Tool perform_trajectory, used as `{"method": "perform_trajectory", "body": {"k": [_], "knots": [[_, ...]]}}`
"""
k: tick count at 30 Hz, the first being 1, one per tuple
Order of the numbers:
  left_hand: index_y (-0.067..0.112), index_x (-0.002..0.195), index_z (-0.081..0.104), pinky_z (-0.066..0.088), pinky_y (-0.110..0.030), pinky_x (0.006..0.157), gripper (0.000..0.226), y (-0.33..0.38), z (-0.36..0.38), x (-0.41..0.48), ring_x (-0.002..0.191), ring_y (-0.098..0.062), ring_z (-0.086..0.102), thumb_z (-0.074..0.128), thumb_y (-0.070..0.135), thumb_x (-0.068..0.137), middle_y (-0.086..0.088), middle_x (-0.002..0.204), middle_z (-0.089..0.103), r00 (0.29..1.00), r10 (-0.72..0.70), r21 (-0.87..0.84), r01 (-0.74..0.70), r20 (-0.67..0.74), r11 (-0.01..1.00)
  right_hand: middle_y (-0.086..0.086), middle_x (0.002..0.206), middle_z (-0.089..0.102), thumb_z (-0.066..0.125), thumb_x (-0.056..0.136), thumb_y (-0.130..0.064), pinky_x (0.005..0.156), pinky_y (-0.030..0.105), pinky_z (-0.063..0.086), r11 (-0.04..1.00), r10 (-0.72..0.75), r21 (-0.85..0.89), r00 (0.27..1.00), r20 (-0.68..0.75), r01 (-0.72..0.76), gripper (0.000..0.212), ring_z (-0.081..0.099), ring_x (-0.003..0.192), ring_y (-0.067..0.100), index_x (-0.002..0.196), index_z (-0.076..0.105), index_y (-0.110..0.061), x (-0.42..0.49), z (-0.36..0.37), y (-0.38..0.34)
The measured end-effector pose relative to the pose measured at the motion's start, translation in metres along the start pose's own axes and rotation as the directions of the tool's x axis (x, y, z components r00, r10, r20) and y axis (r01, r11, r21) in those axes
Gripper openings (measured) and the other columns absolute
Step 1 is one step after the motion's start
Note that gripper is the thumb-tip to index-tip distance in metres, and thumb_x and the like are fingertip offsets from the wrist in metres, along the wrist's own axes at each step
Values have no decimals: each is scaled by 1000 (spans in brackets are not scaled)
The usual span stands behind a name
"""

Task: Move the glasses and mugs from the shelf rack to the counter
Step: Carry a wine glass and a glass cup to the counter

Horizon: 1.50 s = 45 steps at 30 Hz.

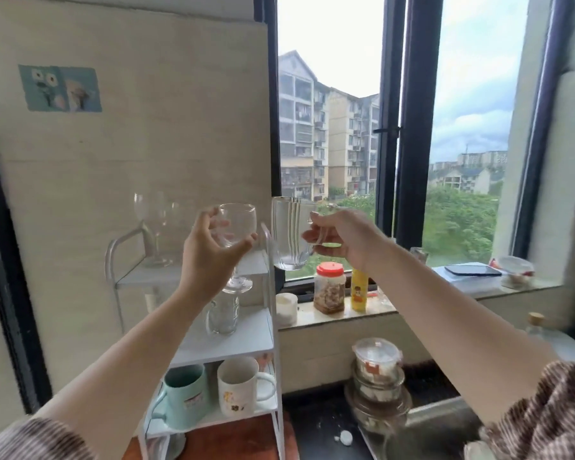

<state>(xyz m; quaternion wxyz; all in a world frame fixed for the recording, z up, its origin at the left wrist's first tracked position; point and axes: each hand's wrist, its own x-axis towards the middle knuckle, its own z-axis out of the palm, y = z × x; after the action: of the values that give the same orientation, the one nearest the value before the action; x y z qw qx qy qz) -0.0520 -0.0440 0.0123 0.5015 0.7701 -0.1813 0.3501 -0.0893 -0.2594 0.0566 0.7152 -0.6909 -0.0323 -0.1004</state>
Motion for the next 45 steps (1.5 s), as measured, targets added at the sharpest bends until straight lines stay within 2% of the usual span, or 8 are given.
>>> {"method": "perform_trajectory", "body": {"k": [4,10,14,16,20,24,30,45], "knots": [[13,134,41,43,-13,67,74,48,52,-39,82,5,56,78,36,74,6,110,58,996,34,-46,-30,87,998,7,71,72,63,91,-11,71,34,55,999,20,-31,996,-91,-23,8,70,76,20,84,64,-6,-51,-73,4],[13,137,38,57,-31,76,79,137,160,-138,89,-12,63,81,28,73,-3,113,60,969,13,-231,46,248,972,6,64,70,59,91,-7,66,32,52,991,77,-86,961,-266,-104,9,68,68,18,82,63,-5,-157,-203,25],[16,128,44,47,-7,65,66,203,236,-229,79,8,54,81,26,74,10,98,59,938,-40,-322,159,345,933,4,60,69,59,91,-5,61,28,53,972,141,-117,906,-400,-203,7,68,61,15,85,63,-4,-235,-294,51],[19,123,45,49,-10,67,62,230,276,-273,80,3,59,82,26,73,9,99,61,901,-57,-356,227,429,906,4,54,66,59,90,-4,59,27,50,964,172,-100,862,-477,-248,9,67,59,15,82,61,-3,-278,-337,64],[23,118,45,49,-11,63,59,290,347,-343,76,3,61,83,22,72,9,96,62,825,6,-403,269,565,875,10,67,65,59,90,-3,62,30,50,947,204,-71,757,-621,-314,13,66,65,17,77,59,-4,-359,-422,79],[29,116,45,52,-20,69,58,357,414,-400,80,-6,65,83,26,72,12,98,59,727,96,-451,311,680,837,10,72,66,58,90,-5,77,37,54,938,214,-22,627,-749,-347,13,66,65,16,100,65,-1,-435,-503,85],[27,115,47,50,-16,68,55,461,508,-480,73,6,58,82,23,73,23,90,54,572,275,-529,340,773,777,13,79,70,62,91,-11,60,28,52,927,216,59,399,-891,-370,8,67,61,12,92,65,-3,-542,-611,76],[24,133,44,56,-38,84,72,697,739,-656,94,-16,65,81,27,71,8,109,62,153,537,-544,441,830,714,14,79,70,64,90,-10,77,37,56,940,154,168,-68,-986,-298,9,69,73,19,91,64,-2,-718,-872,65]]}}
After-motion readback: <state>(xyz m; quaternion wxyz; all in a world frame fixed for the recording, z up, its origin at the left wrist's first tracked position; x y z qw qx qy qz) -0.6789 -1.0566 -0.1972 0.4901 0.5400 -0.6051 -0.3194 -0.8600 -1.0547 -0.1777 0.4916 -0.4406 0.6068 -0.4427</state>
